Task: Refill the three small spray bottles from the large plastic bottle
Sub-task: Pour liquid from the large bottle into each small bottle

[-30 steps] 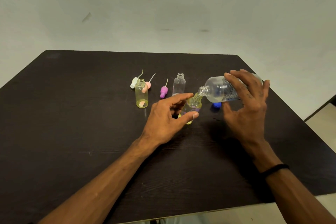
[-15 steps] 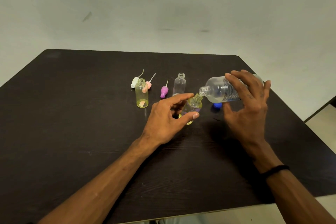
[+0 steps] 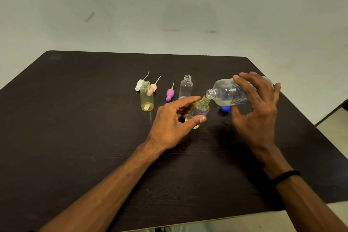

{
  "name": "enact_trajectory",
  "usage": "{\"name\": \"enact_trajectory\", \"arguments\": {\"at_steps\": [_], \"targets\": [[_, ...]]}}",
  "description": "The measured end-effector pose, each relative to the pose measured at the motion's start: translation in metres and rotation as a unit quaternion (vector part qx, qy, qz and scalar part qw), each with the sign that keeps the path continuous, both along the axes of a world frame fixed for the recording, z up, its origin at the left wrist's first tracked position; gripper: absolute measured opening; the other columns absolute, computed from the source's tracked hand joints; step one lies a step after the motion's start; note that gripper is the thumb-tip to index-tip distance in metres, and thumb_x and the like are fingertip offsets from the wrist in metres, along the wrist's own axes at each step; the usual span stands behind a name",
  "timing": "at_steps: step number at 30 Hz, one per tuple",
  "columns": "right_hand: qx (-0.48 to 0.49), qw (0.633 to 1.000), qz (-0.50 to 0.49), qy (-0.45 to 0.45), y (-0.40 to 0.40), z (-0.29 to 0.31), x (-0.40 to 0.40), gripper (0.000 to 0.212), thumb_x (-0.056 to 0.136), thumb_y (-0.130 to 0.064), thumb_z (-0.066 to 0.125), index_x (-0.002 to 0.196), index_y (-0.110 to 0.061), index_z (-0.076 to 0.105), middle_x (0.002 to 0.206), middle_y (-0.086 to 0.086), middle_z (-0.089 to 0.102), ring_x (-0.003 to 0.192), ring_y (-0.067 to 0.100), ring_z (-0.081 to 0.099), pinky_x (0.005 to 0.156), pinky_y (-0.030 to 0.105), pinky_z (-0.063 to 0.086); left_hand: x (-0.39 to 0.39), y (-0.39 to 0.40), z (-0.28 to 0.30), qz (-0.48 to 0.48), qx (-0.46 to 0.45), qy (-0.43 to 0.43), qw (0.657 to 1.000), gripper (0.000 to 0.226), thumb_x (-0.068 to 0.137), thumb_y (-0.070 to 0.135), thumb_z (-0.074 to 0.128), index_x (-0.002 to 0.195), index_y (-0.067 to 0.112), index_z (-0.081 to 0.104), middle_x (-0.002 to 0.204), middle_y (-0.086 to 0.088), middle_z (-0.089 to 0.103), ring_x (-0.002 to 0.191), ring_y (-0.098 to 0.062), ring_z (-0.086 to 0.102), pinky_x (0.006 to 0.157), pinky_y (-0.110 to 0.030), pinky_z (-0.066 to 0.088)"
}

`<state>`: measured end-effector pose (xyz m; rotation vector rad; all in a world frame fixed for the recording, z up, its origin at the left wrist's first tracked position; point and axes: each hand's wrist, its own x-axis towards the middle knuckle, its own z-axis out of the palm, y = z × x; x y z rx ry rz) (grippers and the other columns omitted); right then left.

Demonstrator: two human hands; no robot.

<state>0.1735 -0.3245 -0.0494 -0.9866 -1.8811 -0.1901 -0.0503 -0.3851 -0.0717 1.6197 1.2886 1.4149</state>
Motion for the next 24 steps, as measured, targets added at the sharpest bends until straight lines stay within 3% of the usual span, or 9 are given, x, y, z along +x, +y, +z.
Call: {"name": "enact_trajectory", "arguments": {"at_steps": [12,16,24], "targets": [[-0.009,1.000,0.005,0.003,-0.0017,-0.0006,-0.0014,0.078,0.073,0.006,0.078,0.145,-0.017,0.059,0.148,0.006,0.055,0.147,0.026,0.044,0.121,0.077,0.011,0.0001,-0.0013,0.0020,0.000,0.009,0.010,1.000,0.057,0.085,0.027,0.087,0.138,0.024,0.067,0.120,0.010,0.075,0.111,-0.005,0.071,0.096,-0.026,0.060],[-0.006,1.000,0.008,0.005,-0.0021,-0.0010,-0.0016,0.081,0.071,0.006,0.081,0.145,-0.018,0.059,0.146,0.007,0.057,0.143,0.028,0.047,0.118,0.078,0.019,0.0008,-0.0029,0.0037,0.005,0.014,0.004,1.000,0.057,0.085,0.026,0.087,0.138,0.024,0.068,0.118,0.010,0.076,0.102,-0.007,0.074,0.095,-0.022,0.059],[0.007,1.000,0.010,0.013,0.0012,-0.0070,0.0022,0.080,0.068,-0.004,0.091,0.142,-0.014,0.062,0.139,0.008,0.062,0.130,0.027,0.056,0.107,0.075,0.037,0.0019,-0.0042,0.0065,0.021,0.038,0.001,0.999,0.057,0.085,0.027,0.087,0.138,0.026,0.066,0.121,0.012,0.076,0.113,-0.003,0.071,0.099,-0.026,0.058]]}}
